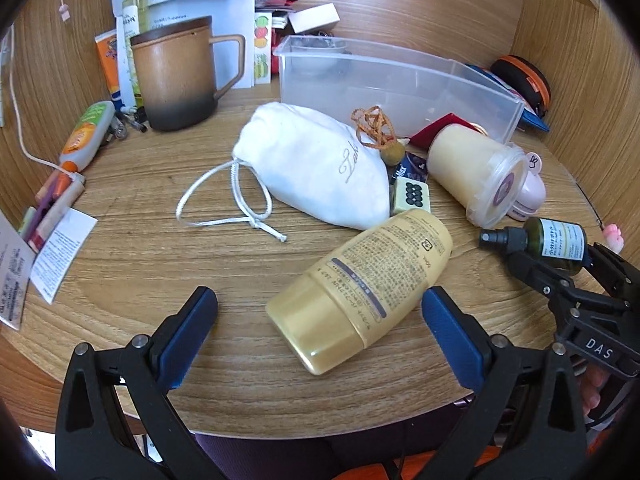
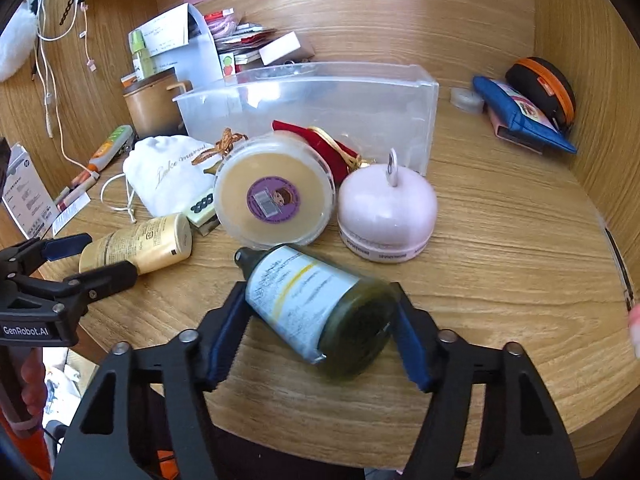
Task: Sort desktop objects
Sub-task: 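Grasp the green spray bottle with the right gripper while the left grasps the gold lotion tube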
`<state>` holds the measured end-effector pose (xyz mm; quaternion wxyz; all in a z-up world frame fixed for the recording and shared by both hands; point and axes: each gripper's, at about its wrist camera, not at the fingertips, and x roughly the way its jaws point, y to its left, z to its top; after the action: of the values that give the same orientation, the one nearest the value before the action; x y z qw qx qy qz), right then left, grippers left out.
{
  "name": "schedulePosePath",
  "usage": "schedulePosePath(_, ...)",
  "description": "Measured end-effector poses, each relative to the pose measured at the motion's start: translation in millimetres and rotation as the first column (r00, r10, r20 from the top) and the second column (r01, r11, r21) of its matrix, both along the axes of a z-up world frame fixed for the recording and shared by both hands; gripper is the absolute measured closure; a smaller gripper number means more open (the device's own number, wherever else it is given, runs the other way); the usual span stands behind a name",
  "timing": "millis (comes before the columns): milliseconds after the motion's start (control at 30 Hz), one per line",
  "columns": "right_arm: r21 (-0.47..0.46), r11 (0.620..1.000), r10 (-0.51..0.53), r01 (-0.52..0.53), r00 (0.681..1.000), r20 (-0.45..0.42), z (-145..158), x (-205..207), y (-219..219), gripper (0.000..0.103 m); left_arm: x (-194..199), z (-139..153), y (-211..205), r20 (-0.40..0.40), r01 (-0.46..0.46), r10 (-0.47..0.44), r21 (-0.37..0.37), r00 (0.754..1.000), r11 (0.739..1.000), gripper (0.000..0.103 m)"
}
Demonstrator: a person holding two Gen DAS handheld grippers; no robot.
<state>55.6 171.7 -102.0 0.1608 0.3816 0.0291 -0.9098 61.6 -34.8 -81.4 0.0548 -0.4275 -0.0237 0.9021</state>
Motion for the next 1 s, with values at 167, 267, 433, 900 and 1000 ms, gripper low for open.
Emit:
schedulePosePath(167,-0.013,1.0,0.013,-0.013,1.0,-0.011,0.0,-2.3,-2.3,0.042,-4.6,-2.4,5.8,-0.009,0.018,-0.018,-0.03,1.0,0.999,0.0)
schedulePosePath(267,-0.012,1.0,0.024,-0.024,0.999,-0.025,2.8,-1.6,-3.4,0.043,-8.7,-4.2,11.5,-0.015,0.035,-0.036,-0.05,0.999,0.998,0.0)
schedulePosePath(433,-0.018,0.999,0.035,-0.036,0.998,-0.052,10.4,1.4,-4.6,0.044,-13.1,-5.5,22.7,-0.043,0.062,-0.065,-0.077,0.997,0.995,0.009)
schedulePosePath(900,-0.06,0.996,0.052,-0.059,0.992,-0.112,36.9,6.4,-4.4,0.044,-12.9,3.0,20.3,-0.05,0.1,-0.1,0.005,0.994,0.995,0.055)
schedulePosePath(1000,-0.061,0.996,0.05,-0.057,0.992,-0.119,40.4,6.6,-4.8,0.044,-8.1,9.4,21.0,-0.077,0.096,-0.095,0.002,0.993,0.995,0.055)
